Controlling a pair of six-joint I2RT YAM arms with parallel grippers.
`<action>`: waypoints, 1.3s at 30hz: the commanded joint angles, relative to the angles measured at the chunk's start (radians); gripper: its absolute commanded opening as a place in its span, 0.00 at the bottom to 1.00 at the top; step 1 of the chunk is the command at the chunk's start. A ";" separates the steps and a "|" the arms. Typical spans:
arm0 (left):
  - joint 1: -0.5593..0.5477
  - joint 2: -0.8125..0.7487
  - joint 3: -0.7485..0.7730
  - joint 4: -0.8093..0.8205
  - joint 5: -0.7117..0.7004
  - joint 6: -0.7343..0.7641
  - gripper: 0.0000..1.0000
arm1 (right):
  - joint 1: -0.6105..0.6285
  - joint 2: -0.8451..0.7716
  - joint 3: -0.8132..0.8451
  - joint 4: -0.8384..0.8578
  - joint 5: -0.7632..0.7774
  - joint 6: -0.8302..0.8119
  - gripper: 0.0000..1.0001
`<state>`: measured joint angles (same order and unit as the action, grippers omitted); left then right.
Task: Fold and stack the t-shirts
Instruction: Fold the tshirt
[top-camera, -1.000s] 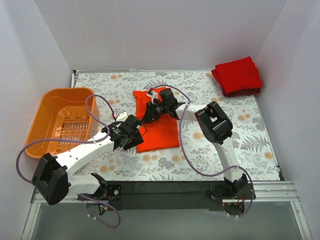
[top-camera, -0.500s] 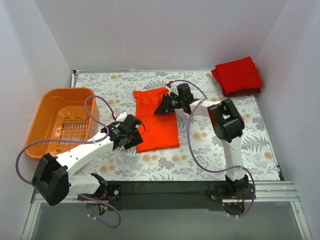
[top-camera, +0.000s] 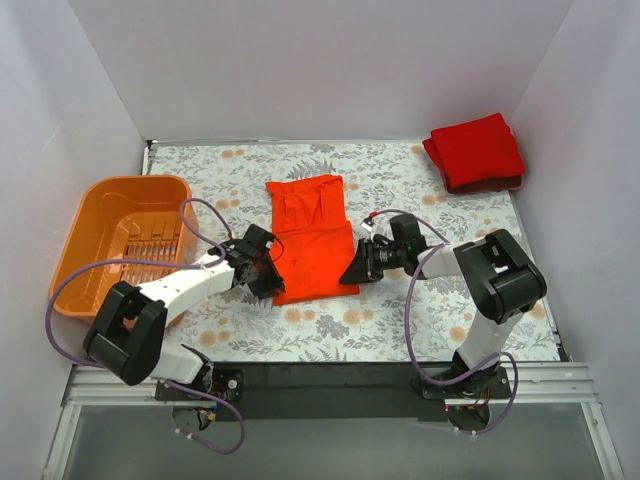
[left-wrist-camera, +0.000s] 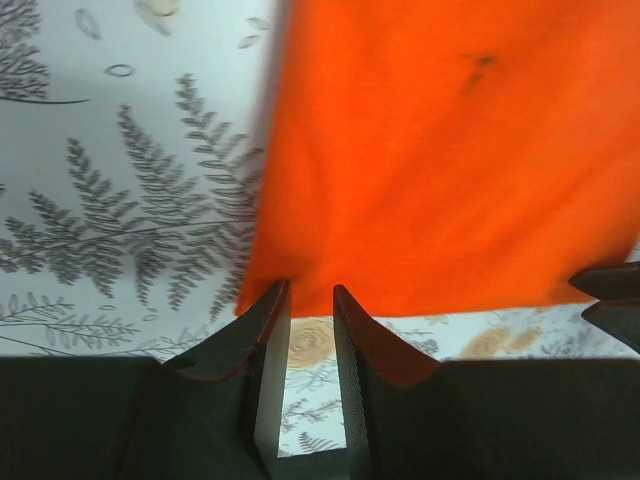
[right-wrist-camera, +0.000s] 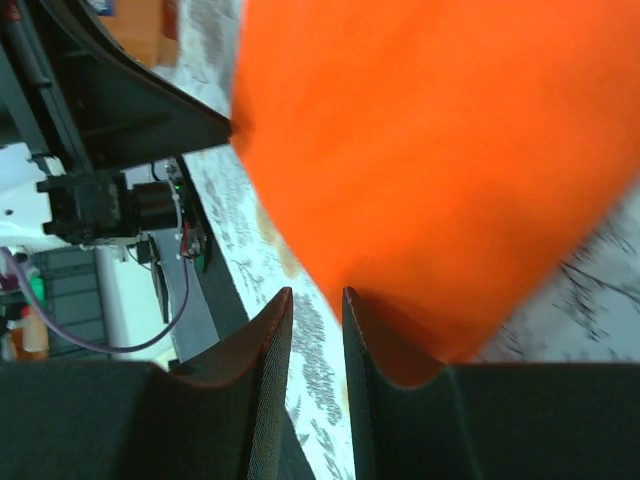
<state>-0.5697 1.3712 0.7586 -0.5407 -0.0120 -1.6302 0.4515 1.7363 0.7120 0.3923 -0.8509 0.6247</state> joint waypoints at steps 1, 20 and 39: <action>0.036 0.029 -0.036 -0.005 0.083 -0.002 0.22 | -0.019 0.055 -0.042 0.034 -0.017 -0.013 0.33; 0.073 -0.161 0.013 -0.231 -0.020 0.018 0.44 | -0.013 -0.285 0.002 -0.525 0.362 -0.241 0.44; -0.065 -0.060 0.097 -0.317 -0.108 -0.013 0.65 | 0.216 -0.210 0.195 -0.833 0.834 -0.212 0.56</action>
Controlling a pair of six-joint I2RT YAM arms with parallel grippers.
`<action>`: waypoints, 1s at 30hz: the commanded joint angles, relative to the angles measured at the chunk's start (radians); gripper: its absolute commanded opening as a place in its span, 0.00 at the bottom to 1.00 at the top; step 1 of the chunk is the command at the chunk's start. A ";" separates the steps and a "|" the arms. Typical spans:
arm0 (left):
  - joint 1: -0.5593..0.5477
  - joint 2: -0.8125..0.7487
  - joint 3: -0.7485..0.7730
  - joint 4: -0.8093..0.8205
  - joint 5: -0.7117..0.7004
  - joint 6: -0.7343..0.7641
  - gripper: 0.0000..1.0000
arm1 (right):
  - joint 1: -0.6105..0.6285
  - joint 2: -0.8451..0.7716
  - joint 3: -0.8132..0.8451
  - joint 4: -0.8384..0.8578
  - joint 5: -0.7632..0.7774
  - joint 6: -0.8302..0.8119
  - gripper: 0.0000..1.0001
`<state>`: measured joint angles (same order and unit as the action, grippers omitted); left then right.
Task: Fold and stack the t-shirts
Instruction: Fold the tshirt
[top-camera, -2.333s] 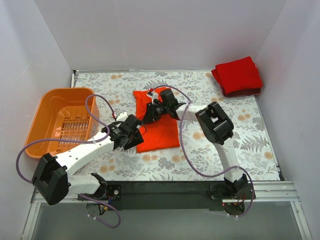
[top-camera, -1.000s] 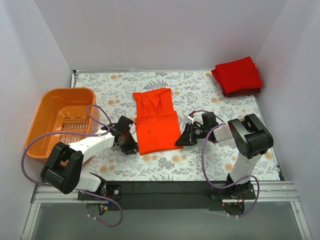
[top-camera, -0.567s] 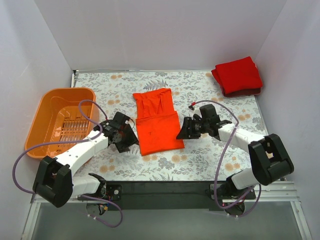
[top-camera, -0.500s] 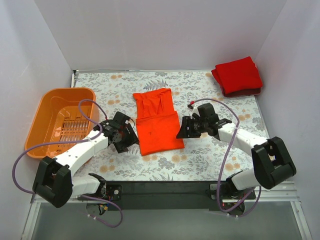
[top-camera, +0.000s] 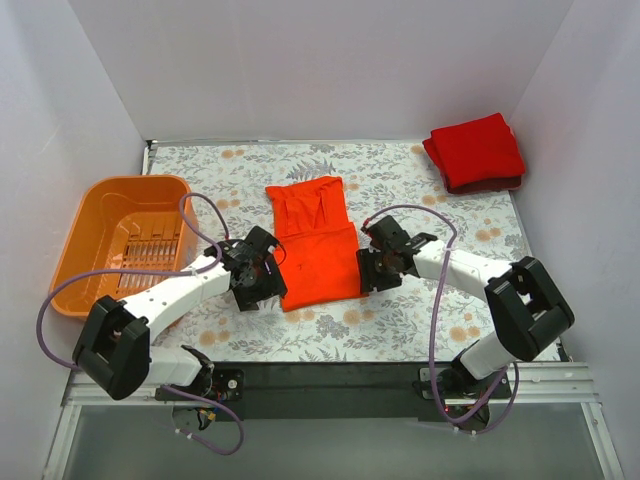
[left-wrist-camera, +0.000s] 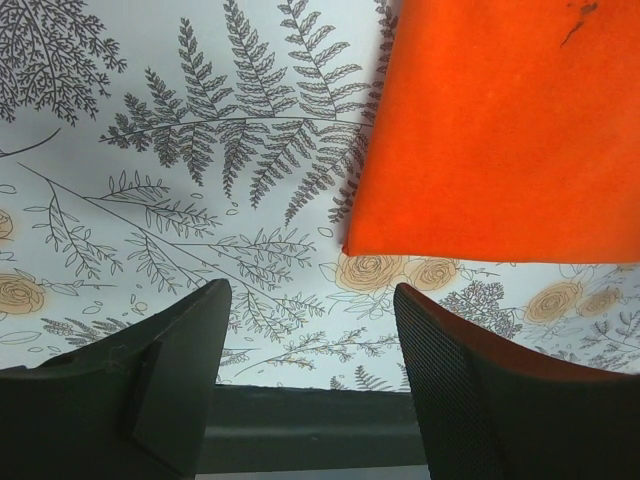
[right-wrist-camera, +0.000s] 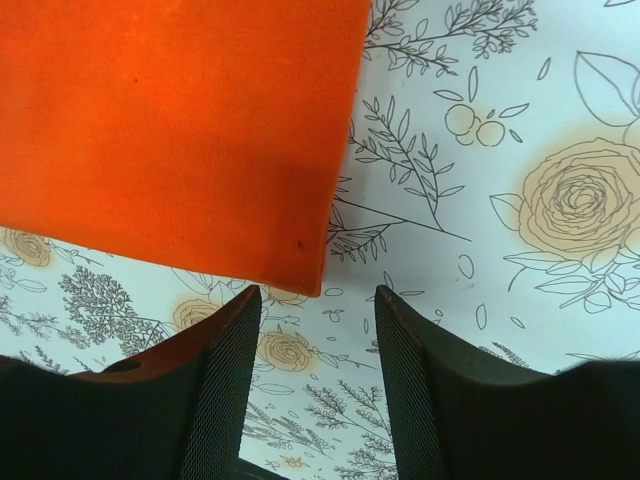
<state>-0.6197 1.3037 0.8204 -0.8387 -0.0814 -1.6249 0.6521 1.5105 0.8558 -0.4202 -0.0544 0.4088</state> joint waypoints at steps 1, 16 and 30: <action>-0.021 0.009 0.039 -0.019 -0.041 -0.021 0.65 | 0.020 0.025 0.058 -0.020 0.034 0.005 0.56; -0.064 0.037 0.054 -0.034 -0.064 -0.039 0.64 | 0.100 0.181 0.081 -0.106 0.136 0.045 0.46; -0.083 0.097 0.086 -0.034 -0.055 -0.064 0.64 | 0.133 0.252 0.111 -0.135 0.120 0.030 0.01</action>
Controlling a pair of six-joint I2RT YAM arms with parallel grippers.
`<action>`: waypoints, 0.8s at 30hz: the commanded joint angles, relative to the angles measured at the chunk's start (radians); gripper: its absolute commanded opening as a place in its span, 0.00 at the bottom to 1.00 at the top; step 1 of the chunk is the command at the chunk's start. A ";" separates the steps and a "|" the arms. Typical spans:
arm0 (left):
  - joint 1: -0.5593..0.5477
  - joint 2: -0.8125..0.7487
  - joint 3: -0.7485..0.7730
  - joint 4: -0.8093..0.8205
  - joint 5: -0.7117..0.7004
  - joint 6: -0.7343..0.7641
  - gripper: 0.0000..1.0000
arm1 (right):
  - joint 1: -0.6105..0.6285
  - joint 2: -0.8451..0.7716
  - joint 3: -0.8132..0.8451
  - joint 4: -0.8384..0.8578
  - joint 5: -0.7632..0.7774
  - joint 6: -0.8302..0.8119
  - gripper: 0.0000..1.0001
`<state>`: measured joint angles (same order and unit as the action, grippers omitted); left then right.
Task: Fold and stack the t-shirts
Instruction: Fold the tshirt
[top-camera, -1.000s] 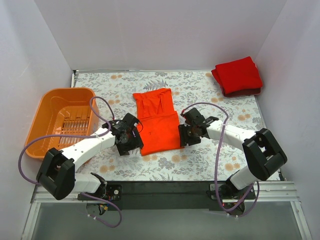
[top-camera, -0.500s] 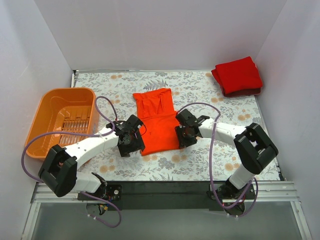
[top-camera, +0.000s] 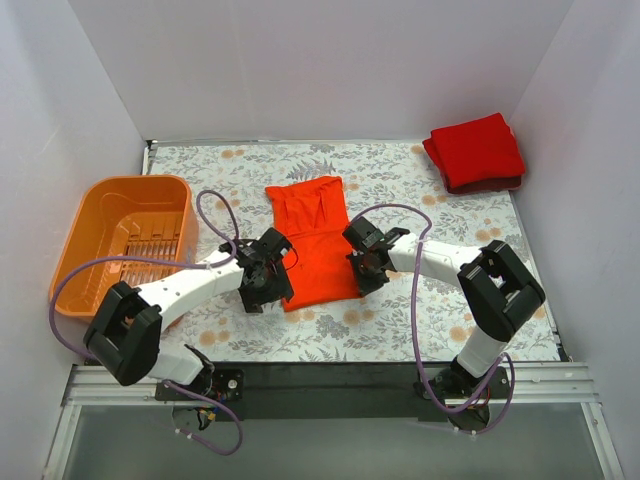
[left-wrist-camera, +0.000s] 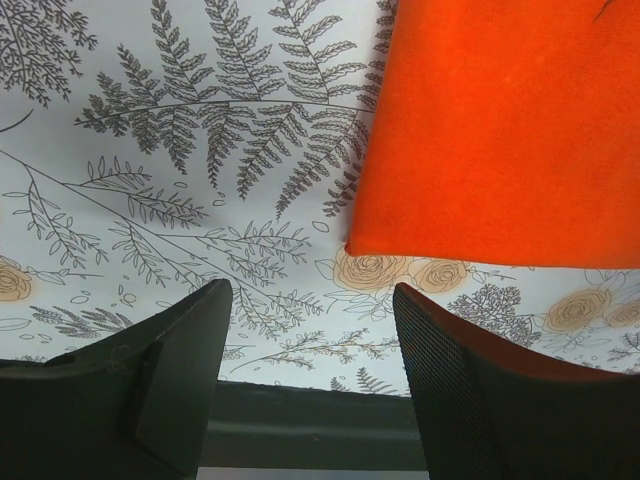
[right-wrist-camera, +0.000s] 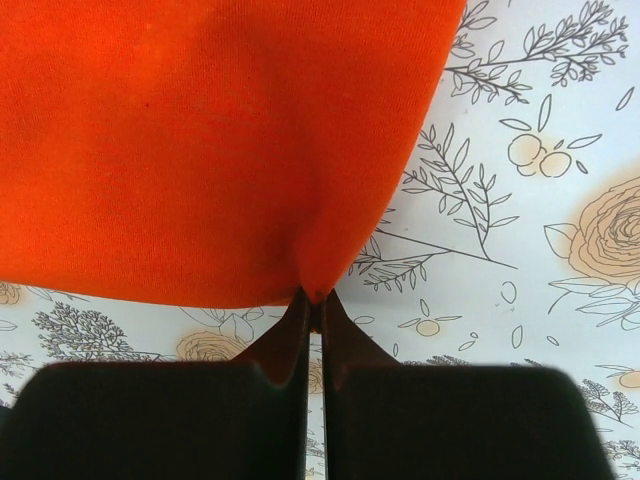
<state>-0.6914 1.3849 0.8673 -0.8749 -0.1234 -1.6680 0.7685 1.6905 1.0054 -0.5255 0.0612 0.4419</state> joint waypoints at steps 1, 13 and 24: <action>-0.011 0.026 0.044 0.005 -0.012 -0.029 0.64 | 0.018 0.074 -0.040 -0.025 0.002 -0.006 0.01; -0.057 0.169 0.082 0.039 -0.032 -0.091 0.50 | 0.025 0.066 -0.060 0.010 -0.032 -0.025 0.01; -0.074 0.190 0.099 0.070 -0.032 -0.064 0.50 | 0.025 0.072 -0.062 0.019 -0.049 -0.034 0.01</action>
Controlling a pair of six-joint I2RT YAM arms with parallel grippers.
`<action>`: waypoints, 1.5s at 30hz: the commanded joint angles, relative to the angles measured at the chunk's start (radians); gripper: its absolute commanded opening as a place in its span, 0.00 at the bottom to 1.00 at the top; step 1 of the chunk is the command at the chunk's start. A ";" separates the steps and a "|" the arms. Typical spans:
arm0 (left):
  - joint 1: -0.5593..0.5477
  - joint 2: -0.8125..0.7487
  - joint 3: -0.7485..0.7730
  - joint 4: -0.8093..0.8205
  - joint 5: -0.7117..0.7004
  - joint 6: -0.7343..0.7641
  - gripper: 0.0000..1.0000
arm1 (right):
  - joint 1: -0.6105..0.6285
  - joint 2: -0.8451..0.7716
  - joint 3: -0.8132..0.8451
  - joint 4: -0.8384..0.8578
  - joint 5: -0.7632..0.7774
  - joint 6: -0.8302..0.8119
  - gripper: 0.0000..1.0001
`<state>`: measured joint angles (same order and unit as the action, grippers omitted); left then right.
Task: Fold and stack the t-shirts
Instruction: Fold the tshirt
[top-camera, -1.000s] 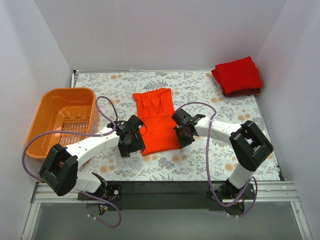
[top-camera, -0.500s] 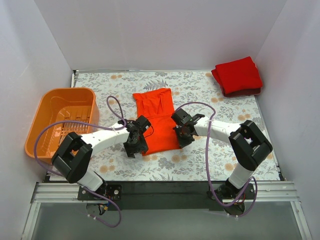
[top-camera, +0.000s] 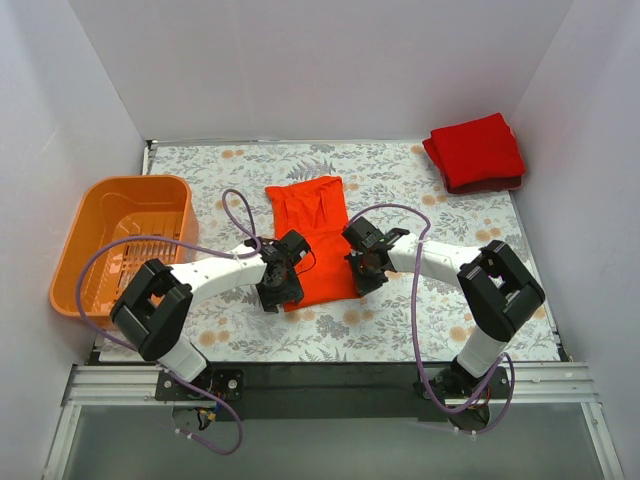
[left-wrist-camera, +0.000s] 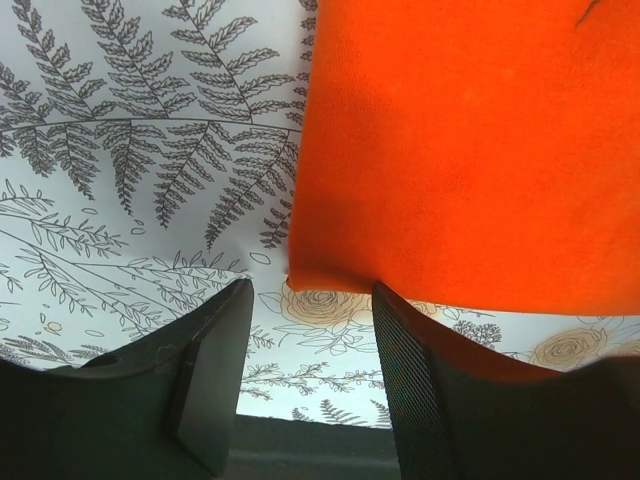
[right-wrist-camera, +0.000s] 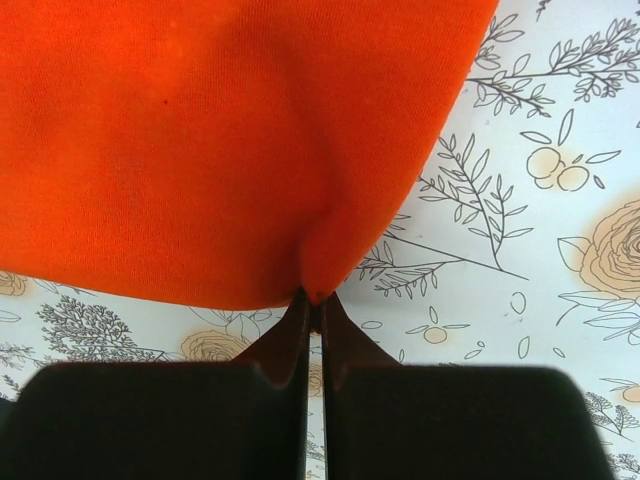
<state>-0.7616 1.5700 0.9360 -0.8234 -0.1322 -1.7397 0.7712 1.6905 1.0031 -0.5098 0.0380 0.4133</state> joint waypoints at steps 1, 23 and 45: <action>-0.004 0.019 0.027 0.014 -0.027 0.008 0.50 | 0.022 0.071 -0.060 0.004 -0.027 -0.005 0.01; -0.004 0.088 -0.005 -0.060 -0.037 0.029 0.00 | 0.033 0.028 -0.058 -0.006 -0.030 -0.022 0.01; -0.460 -0.429 0.124 -0.571 0.146 -0.345 0.00 | 0.312 -0.575 -0.055 -0.545 -0.228 0.210 0.01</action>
<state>-1.2652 1.1679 0.9604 -1.2636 0.0513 -1.9755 1.1072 1.0950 0.8680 -0.9195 -0.2237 0.6258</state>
